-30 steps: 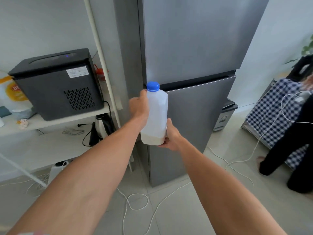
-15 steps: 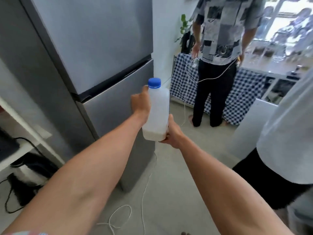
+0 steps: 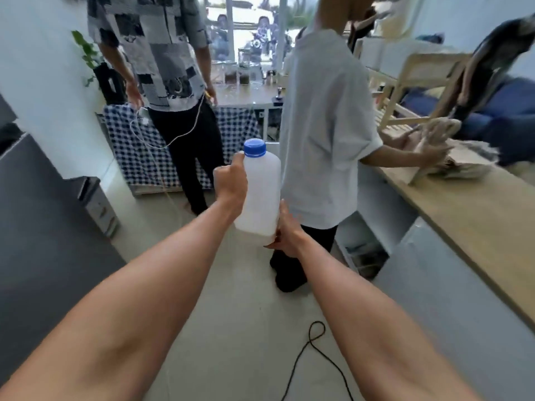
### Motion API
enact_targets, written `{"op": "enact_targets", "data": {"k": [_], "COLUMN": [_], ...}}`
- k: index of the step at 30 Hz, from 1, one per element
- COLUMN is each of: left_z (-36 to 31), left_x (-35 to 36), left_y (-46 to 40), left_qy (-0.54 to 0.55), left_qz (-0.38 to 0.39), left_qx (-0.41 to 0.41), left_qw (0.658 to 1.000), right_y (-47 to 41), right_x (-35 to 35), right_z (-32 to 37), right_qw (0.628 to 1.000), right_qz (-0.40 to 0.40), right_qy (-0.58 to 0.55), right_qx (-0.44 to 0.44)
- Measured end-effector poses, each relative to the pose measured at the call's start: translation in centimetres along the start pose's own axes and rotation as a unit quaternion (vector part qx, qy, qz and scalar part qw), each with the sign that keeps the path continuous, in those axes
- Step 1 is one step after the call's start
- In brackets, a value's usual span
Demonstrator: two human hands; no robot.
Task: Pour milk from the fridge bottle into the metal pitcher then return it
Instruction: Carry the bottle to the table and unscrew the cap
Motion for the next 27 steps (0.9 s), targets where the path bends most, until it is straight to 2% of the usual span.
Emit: {"op": "enact_targets", "data": {"k": [6, 9, 14, 21, 27], "left_z": [2.1, 2.9, 4.3, 9.0, 12.4], "left_x": [16.3, 23.9, 35.9, 50.0, 58.2], "left_y": [5.4, 9.4, 17.9, 30.2, 40.1], "left_qy": [-0.011, -0.021, -0.019, -0.035, -0.070], "left_qz": [0.135, 0.177, 0.246, 0.377, 0.461], "left_qx": [-0.030, -0.036, -0.022, -0.061, -0.098], "left_qw": [0.990, 0.983, 0.969, 0.924, 0.879], "right_y": [4.1, 6.1, 11.5, 20.9, 26.2], "right_x": [-15.1, -23.8, -36.8, -52.9, -62.9], "right_z": [2.1, 1.8, 1.0, -2.4, -7.4], "right_qw": [0.992, 0.981, 0.967, 0.932, 0.881], "right_qz": [-0.093, -0.161, -0.222, -0.331, -0.386], "right_qy": [-0.071, -0.101, -0.114, -0.129, -0.259], "right_qx": [-0.044, -0.037, -0.051, -0.067, -0.083]}}
Point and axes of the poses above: each hand's wrist, its own y-axis away from the middle knuckle, its own x-axis out of the palm, z = x × y, the point moved 10 cm from there along -y, towards the middle knuckle, and after that the axes turned 3 degrees about z, right-handed, at the moved point
